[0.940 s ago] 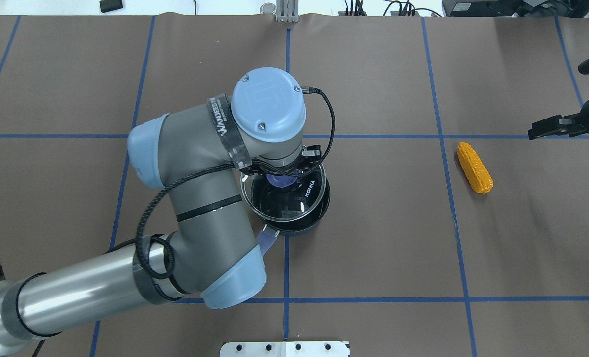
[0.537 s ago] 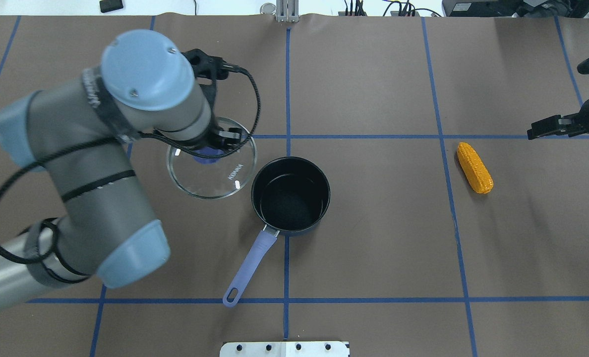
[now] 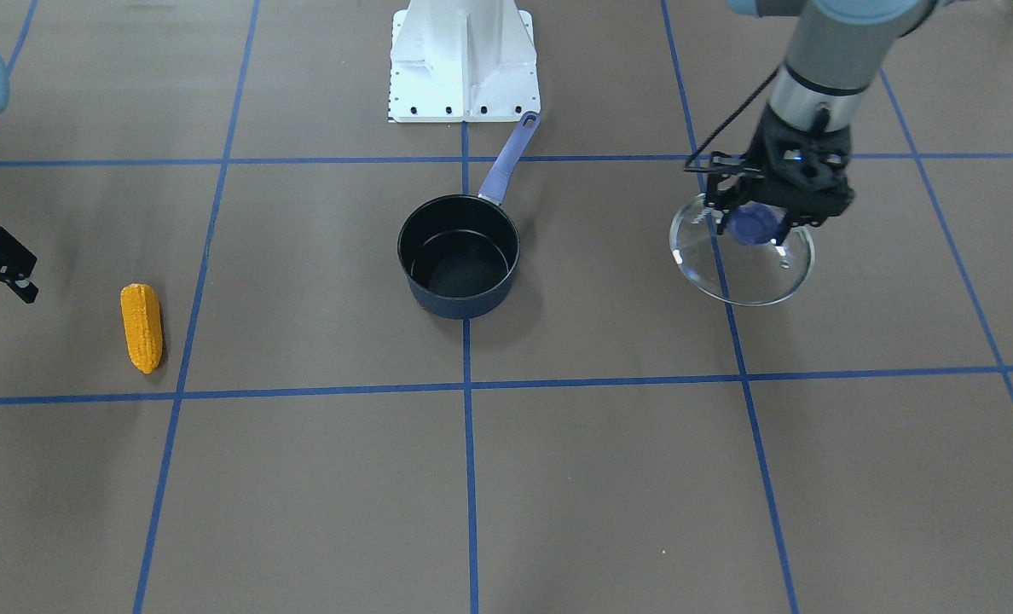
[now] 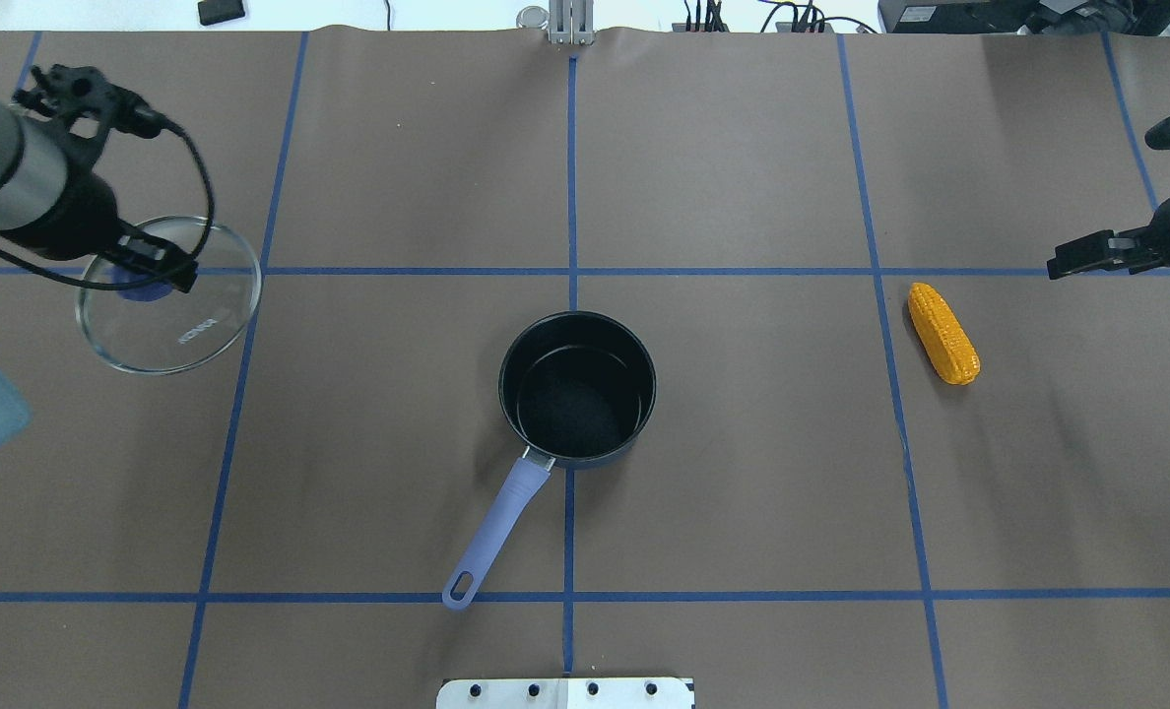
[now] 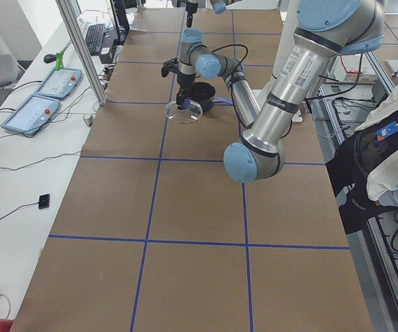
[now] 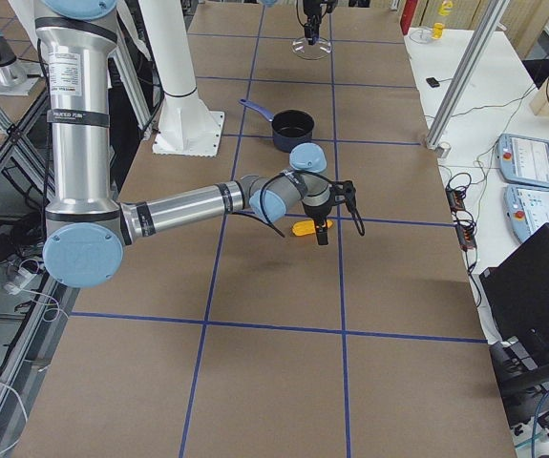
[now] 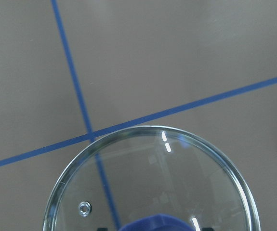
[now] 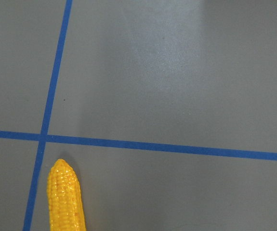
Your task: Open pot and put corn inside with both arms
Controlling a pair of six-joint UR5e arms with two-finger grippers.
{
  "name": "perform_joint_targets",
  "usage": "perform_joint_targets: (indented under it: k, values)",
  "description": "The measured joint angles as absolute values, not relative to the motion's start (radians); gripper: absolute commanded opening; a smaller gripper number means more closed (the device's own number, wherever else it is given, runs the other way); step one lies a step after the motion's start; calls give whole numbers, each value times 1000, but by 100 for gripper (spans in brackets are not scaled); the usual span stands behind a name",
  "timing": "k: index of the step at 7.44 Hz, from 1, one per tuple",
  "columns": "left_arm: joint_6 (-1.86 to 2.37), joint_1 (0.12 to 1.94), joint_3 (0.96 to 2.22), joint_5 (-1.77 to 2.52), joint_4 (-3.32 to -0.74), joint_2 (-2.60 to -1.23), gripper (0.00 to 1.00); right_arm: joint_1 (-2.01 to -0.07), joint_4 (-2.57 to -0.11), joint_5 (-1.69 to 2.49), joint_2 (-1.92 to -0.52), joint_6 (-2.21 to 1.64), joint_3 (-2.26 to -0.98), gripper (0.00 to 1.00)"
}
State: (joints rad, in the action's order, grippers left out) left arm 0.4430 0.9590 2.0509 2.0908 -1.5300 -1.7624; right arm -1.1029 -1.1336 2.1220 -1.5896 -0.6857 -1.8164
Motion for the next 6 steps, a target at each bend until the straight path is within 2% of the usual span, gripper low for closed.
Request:
perform_joint_targets:
  k: [3,6]
  values:
    - [282,1003,1944,2149,-1850,-1527,0,-1102,-1134,2117,-1589,-686,-1816,100]
    - [273,999,1804,2150,-2049,-1476,0,-1100,-1134,2114,-1589,-686,-1815,100]
